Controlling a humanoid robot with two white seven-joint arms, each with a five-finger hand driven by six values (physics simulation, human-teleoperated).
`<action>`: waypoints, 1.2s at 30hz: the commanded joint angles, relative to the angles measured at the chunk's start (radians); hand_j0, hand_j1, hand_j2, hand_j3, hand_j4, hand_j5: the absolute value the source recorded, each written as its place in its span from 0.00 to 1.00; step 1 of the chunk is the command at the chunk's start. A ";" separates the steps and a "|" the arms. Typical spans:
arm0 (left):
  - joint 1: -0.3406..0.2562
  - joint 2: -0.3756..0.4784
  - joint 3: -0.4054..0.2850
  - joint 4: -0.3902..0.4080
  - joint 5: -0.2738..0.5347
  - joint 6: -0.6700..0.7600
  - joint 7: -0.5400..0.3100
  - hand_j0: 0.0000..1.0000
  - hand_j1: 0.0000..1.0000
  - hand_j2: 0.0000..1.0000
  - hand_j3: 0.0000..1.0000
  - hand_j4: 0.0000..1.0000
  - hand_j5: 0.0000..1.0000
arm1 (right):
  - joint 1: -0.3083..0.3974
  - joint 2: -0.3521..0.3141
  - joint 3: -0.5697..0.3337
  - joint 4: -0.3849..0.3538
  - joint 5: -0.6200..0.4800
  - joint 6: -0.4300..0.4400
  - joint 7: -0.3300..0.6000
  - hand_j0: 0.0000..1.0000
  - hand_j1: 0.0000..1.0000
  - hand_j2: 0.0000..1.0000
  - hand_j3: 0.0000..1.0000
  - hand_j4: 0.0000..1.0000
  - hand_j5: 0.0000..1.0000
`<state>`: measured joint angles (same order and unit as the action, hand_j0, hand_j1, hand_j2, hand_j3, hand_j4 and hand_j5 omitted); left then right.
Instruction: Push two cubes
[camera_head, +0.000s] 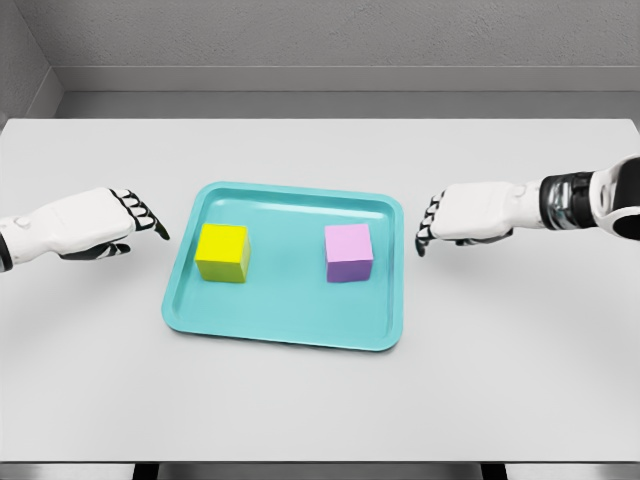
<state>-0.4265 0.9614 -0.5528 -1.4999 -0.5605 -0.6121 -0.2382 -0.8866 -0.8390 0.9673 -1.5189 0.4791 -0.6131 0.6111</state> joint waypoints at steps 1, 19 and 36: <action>-0.002 -0.001 -0.001 -0.002 0.005 0.001 -0.001 0.68 0.68 0.68 0.68 0.68 0.68 | 0.000 0.012 0.001 0.003 0.003 0.002 0.000 0.64 0.64 0.64 0.64 0.64 0.64; 0.000 -0.044 -0.003 -0.040 0.004 0.001 -0.053 0.69 0.69 0.69 0.69 0.69 0.69 | -0.003 0.080 0.016 0.025 0.012 0.002 0.000 0.64 0.64 0.64 0.64 0.64 0.64; -0.002 -0.061 -0.001 -0.075 0.004 0.001 -0.059 0.69 0.69 0.69 0.69 0.69 0.69 | -0.005 0.155 0.037 0.029 0.039 0.002 0.000 0.64 0.64 0.64 0.64 0.64 0.64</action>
<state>-0.4280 0.9017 -0.5548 -1.5692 -0.5625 -0.6123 -0.2979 -0.8913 -0.6916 0.9967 -1.4883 0.5090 -0.6065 0.6121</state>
